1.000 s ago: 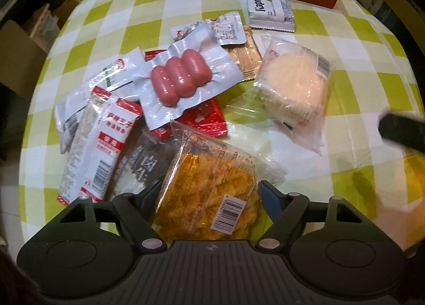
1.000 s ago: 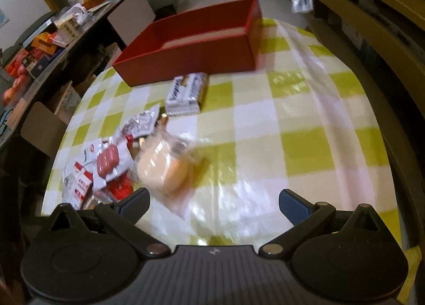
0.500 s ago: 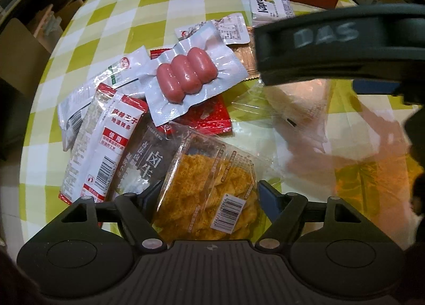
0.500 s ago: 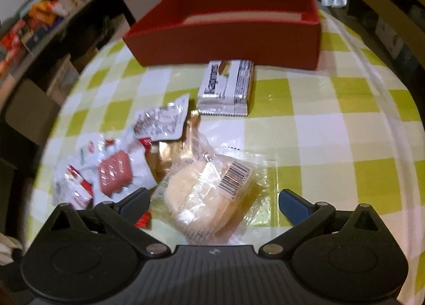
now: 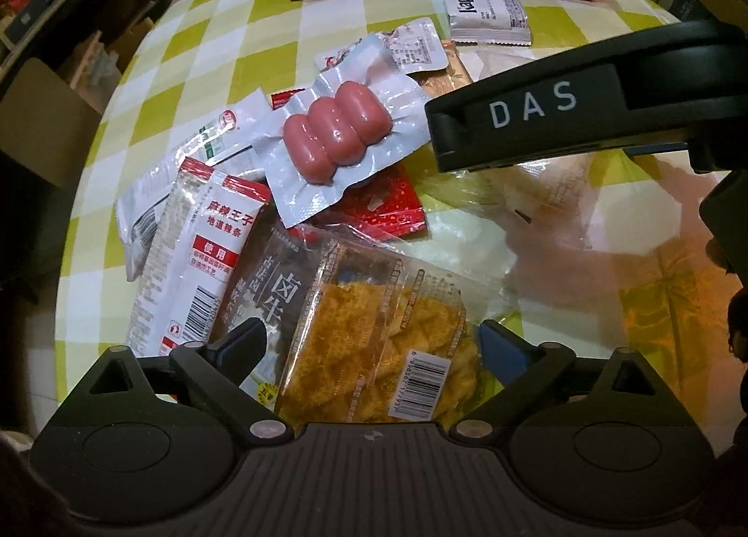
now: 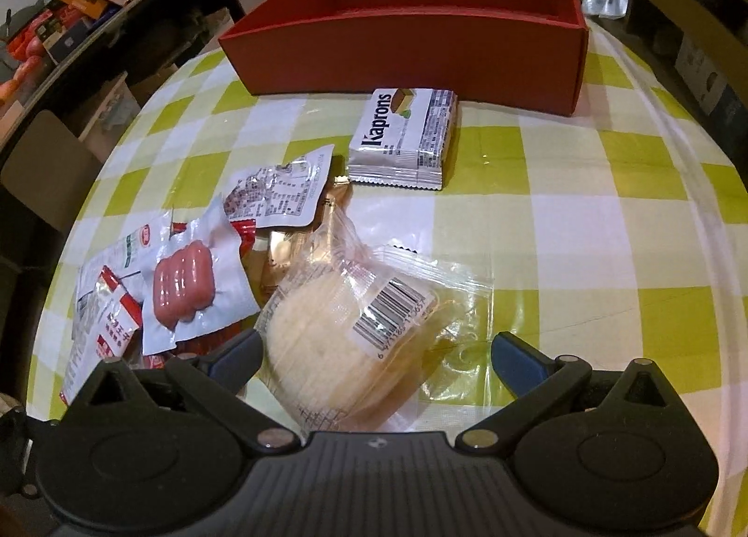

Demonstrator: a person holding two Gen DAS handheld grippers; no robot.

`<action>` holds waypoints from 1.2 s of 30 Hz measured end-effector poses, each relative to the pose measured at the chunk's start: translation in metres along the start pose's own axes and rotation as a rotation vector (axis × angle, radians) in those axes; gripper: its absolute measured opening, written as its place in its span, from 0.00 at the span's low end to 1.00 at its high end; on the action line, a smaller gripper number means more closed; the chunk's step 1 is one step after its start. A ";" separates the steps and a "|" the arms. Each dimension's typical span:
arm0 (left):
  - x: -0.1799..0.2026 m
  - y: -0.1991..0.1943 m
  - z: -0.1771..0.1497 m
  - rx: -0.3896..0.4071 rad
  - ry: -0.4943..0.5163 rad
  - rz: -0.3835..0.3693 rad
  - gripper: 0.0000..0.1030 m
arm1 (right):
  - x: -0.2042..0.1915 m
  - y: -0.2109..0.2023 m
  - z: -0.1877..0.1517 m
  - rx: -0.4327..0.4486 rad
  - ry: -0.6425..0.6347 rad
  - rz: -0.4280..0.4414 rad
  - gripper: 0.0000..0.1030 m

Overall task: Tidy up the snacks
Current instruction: 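Lower the right tool over the round bun bag while the left tool moves over the waffle bag, then close the right tool on the bun bag while the left tool grasps the orange waffle bag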

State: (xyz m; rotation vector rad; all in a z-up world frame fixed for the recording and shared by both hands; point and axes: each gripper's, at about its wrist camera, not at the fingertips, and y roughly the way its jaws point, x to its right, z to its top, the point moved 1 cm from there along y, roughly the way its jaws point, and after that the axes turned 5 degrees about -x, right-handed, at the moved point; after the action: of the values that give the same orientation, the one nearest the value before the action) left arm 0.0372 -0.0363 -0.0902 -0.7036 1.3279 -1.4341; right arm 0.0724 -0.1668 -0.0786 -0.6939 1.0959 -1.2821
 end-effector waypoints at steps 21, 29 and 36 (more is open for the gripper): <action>0.011 -0.006 -0.004 0.005 0.037 0.003 0.88 | 0.003 -0.017 -0.002 -0.005 -0.110 0.063 0.65; 0.012 -0.013 -0.003 0.004 0.040 -0.017 0.77 | 0.011 -0.032 -0.004 0.016 -0.097 0.068 0.62; -0.004 -0.014 0.005 -0.018 -0.029 -0.080 0.75 | 0.019 -0.041 -0.004 0.029 -0.083 0.081 0.57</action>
State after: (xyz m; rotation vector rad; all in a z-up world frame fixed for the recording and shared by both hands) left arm 0.0390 -0.0361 -0.0749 -0.7944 1.3051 -1.4716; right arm 0.0511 -0.1924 -0.0479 -0.6692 1.0256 -1.1877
